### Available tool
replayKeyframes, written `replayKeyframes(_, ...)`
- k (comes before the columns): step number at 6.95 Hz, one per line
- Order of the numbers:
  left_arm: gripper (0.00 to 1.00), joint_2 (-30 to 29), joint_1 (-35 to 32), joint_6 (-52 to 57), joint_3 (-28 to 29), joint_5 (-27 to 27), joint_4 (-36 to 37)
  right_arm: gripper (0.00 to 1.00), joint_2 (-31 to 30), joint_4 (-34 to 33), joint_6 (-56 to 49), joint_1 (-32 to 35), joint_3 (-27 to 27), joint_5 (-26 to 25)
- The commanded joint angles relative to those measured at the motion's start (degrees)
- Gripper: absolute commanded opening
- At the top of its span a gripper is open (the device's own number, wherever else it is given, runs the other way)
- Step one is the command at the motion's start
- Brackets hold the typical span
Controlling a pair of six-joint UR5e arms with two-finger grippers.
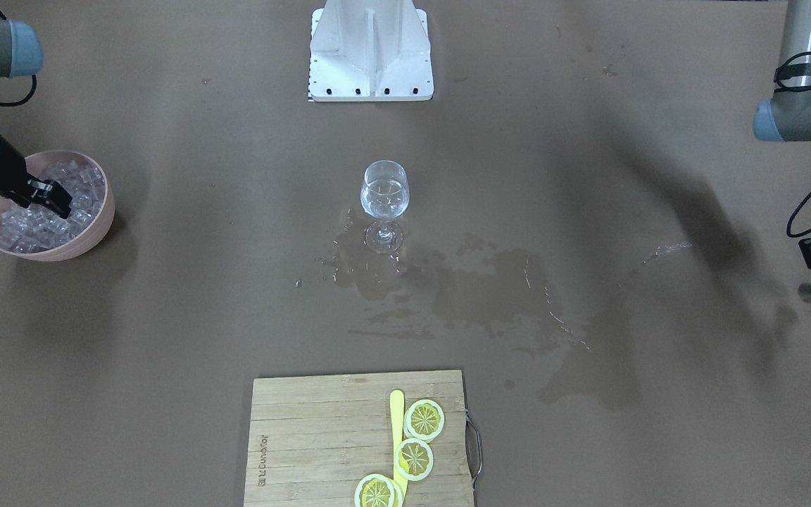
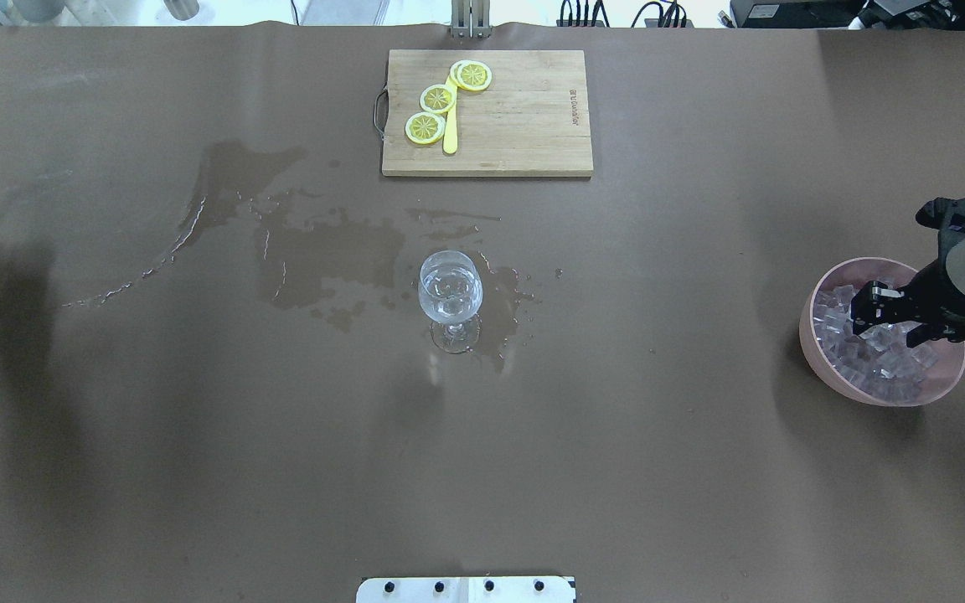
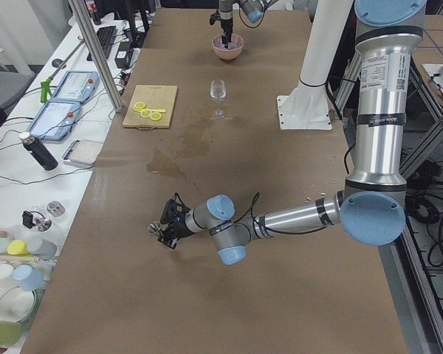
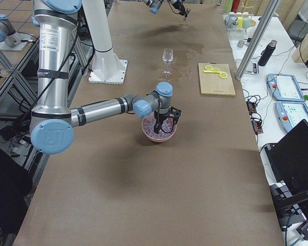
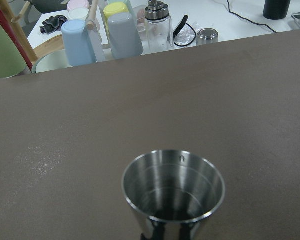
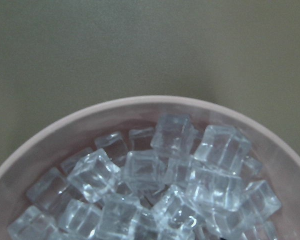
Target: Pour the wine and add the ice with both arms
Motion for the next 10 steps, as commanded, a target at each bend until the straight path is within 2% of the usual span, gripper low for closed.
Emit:
replayKeyframes(1,0.00,0.00,1.39,0.00,0.36,0.04,-0.06,0.36,0.32,0.00,-0.01,-0.01,-0.59,-0.26)
replayKeyframes(2,0.00,0.00,1.39,0.00,0.27,-0.05,-0.23,0.18,0.33,0.00,0.16,-0.01,-0.50,-0.17)
replayKeyframes(3,0.00,0.09,1.39,0.00,0.27,-0.05,-0.41,0.11,0.76,0.00,0.25,0.08,-0.50,-0.26)
replayKeyframes(6,0.00,0.09,1.57,-0.18,0.53,-0.05,-0.32,0.05,1.12,0.00,0.34,0.60,0.20,-0.17)
replayKeyframes(10,0.00,0.00,2.89,-0.35,0.36,0.04,-2.96,0.05,1.29,-0.44,0.25,3.76,6.79,0.09)
